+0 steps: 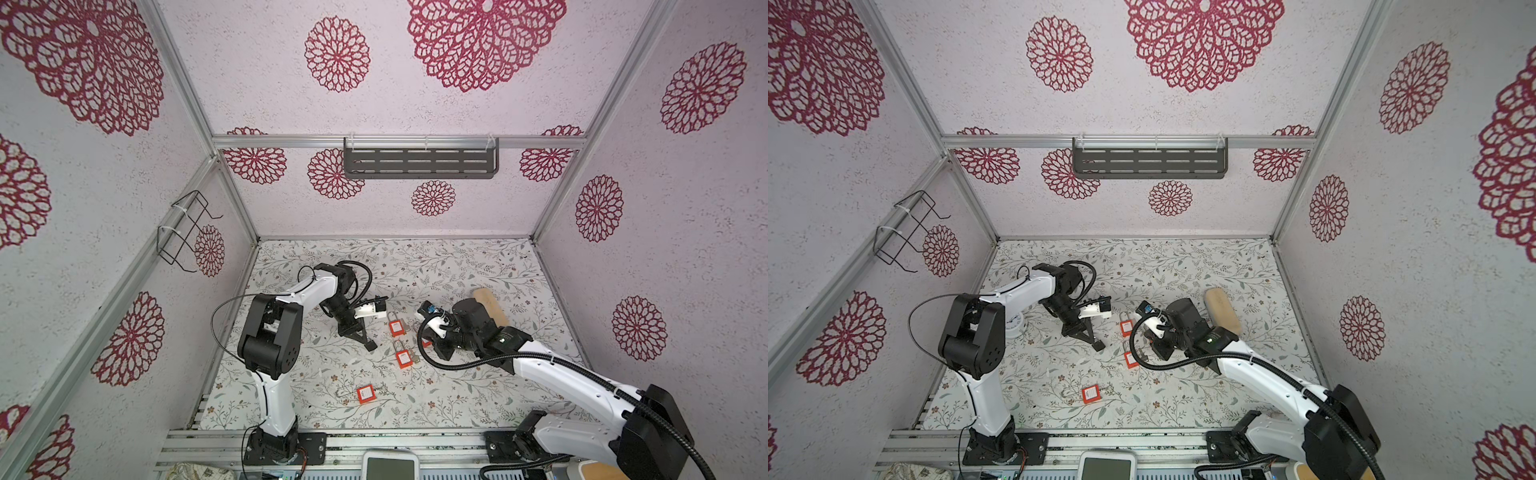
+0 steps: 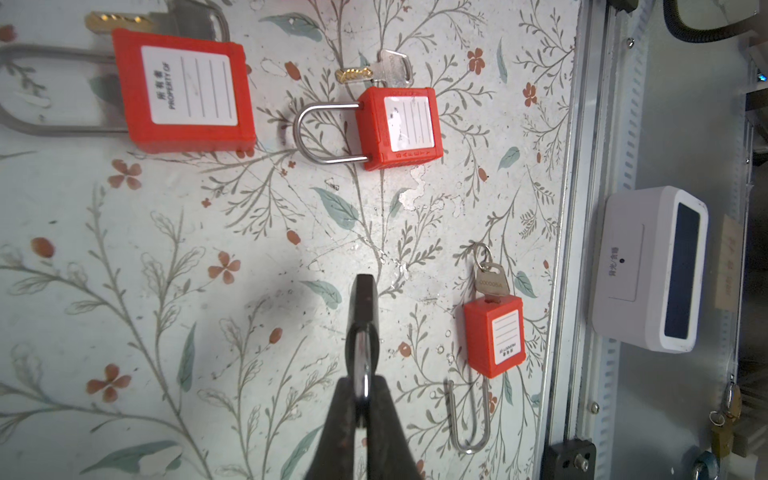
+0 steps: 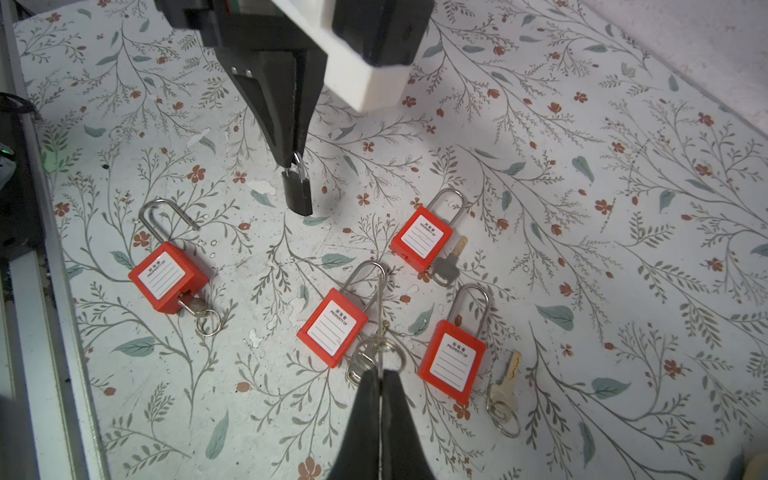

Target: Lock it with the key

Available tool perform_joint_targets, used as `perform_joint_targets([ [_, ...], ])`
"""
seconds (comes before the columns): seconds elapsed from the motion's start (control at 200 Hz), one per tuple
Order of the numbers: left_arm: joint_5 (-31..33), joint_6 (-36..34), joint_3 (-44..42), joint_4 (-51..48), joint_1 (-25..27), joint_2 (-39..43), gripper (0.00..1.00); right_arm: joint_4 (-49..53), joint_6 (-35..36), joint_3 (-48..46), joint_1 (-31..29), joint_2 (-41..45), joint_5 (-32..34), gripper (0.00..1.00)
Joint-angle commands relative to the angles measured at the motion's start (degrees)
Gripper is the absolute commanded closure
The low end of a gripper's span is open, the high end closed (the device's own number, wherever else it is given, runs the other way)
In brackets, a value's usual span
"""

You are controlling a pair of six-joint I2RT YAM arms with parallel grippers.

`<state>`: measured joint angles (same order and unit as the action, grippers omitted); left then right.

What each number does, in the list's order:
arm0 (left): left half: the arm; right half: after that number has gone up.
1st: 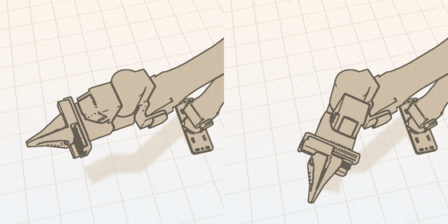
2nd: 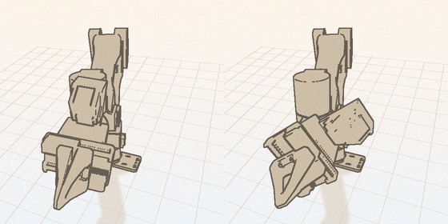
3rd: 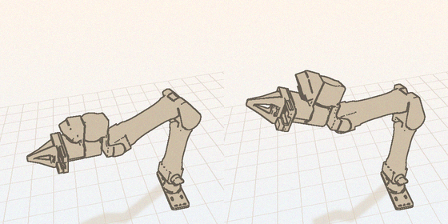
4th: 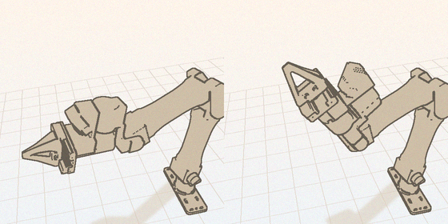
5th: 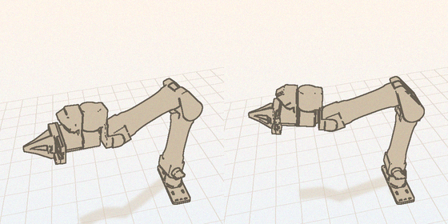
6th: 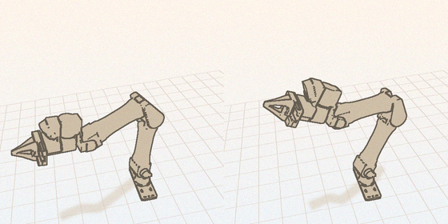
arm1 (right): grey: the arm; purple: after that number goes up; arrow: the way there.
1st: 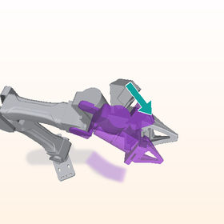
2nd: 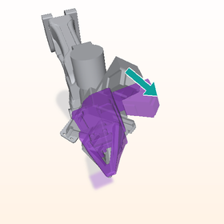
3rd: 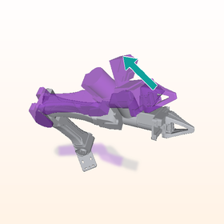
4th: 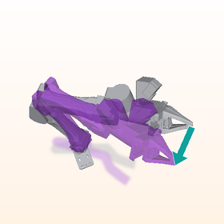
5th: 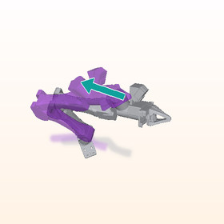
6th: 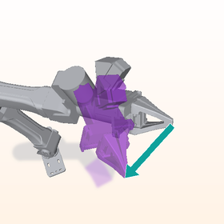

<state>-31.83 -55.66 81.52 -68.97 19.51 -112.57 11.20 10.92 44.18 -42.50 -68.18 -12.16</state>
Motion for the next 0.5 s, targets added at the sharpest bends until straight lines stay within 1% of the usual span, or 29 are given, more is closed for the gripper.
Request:
perform_joint_targets([
  [0.0,1.8,0.1,3.2,-1.9,0.3,-2.9,1.00,-1.5,-1.7,0.9,-0.7,-0.9,0.3,1.00],
  [0.13,5.5,1.0,5.1,-3.6,0.3,-5.0,1.00,-1.4,-2.1,0.8,-0.9,-1.6,0.2,1.00],
  [0.495,9.5,3.4,6.0,-3.0,0.7,-6.3,1.00,-2.3,-2.5,0.7,-1.3,-3.4,-0.5,1.00],
])
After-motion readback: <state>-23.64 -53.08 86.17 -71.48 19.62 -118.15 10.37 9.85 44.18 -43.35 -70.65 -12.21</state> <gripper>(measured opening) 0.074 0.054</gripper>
